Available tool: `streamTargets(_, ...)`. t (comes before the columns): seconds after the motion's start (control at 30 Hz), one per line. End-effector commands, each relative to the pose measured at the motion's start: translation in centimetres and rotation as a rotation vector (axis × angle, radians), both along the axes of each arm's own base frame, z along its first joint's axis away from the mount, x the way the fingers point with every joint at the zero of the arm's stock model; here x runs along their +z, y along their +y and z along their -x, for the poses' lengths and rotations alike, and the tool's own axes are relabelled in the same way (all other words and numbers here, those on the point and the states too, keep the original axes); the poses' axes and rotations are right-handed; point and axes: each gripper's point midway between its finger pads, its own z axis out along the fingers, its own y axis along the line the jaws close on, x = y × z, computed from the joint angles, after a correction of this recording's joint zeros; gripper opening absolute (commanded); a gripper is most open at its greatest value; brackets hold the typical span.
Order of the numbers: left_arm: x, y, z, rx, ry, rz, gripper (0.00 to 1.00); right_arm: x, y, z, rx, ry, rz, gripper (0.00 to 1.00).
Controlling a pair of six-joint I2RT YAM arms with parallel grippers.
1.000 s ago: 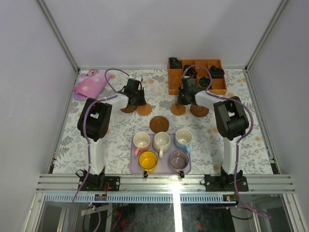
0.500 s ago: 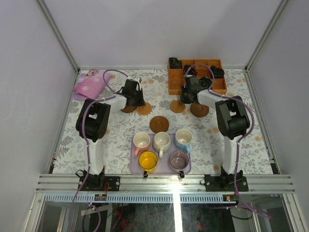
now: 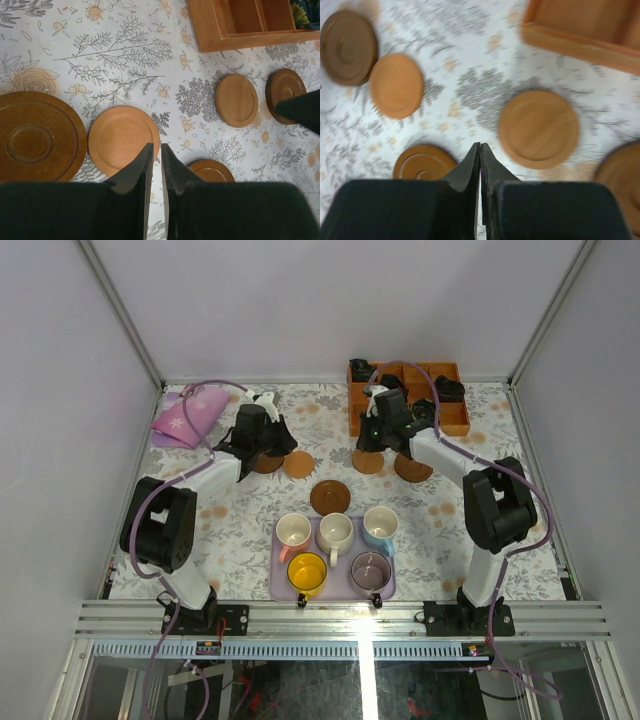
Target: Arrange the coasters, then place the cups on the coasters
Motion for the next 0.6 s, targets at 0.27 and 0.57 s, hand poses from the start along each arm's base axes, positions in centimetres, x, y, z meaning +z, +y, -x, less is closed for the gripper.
streamTargets(0.27, -1.4, 1.9, 1.9, 0.081, -0.019, -0.023, 0.1, -4.3, 8.8, 8.8, 0.289, 0.169, 0.029, 0.0)
streamTargets(0.57, -2.0, 2.5, 2.0, 0.113, -0.009, -0.036, 0.1, -7.6, 10.2, 11.4, 0.323, 0.266, 0.059, 0.0)
